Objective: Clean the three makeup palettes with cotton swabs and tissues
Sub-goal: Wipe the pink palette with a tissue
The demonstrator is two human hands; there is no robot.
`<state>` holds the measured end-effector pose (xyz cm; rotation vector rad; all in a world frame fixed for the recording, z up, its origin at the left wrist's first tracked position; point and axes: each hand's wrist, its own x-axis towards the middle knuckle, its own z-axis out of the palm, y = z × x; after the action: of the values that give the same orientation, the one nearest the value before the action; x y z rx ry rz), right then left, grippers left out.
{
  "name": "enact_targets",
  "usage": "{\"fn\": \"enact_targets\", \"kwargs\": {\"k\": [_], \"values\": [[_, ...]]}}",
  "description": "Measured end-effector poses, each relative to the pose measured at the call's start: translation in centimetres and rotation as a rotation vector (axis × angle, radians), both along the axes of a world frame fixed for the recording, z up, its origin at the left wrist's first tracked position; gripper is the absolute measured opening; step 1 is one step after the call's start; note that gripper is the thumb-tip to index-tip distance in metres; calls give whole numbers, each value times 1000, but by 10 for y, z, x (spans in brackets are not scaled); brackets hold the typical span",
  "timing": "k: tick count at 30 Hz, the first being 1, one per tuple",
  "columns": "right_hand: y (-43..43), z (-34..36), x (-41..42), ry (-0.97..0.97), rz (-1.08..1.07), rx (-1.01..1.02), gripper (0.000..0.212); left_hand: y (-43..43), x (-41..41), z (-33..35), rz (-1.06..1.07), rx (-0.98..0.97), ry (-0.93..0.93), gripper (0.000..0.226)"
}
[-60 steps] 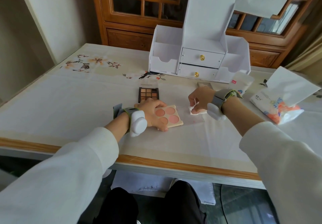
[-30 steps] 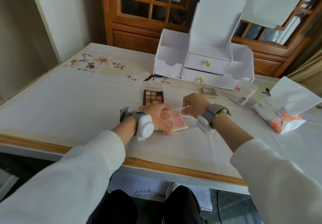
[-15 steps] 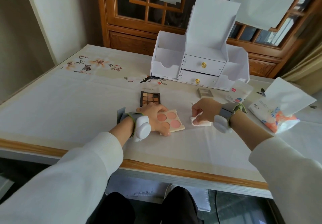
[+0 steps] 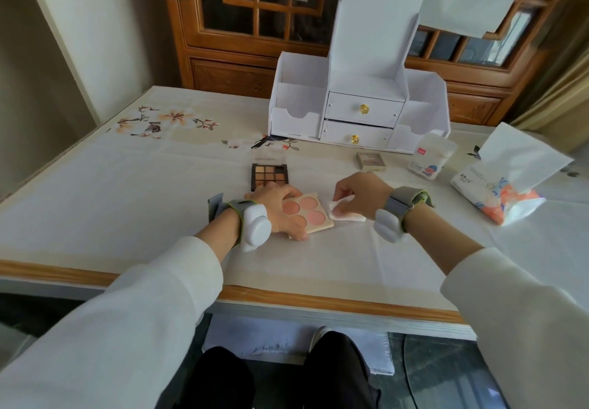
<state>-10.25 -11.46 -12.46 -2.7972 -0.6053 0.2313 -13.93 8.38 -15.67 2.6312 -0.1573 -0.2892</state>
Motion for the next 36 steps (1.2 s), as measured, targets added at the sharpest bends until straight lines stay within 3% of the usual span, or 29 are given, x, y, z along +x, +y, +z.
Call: {"fn": "enact_targets", "kwargs": {"k": [7, 14, 17, 22, 31, 33, 35, 36], "values": [[-56, -9, 4, -55, -355, 352, 9, -4, -2, -1, 47, 25, 13, 85], [-102, -20, -7, -78, -685, 346, 24, -13, -12, 7, 92, -5, 49, 83], [-110, -23, -14, -70, -769, 329, 37, -23, -19, 11, 130, 95, 25, 85], [-101, -13, -24, -127, -804, 241, 48, -32, -29, 19, 146, 147, 10, 82], [-60, -3, -34, -139, -757, 356, 42, -34, -42, 35, 240, -234, -6, 68], [-52, -4, -39, -214, -776, 302, 44, -34, -44, 37, 249, -274, -2, 55], [-45, -1, -42, -311, -781, 306, 43, -34, -46, 40, 259, -297, -12, 25], [-43, 1, -43, -341, -764, 343, 41, -35, -46, 41, 264, -321, -14, 25]]}}
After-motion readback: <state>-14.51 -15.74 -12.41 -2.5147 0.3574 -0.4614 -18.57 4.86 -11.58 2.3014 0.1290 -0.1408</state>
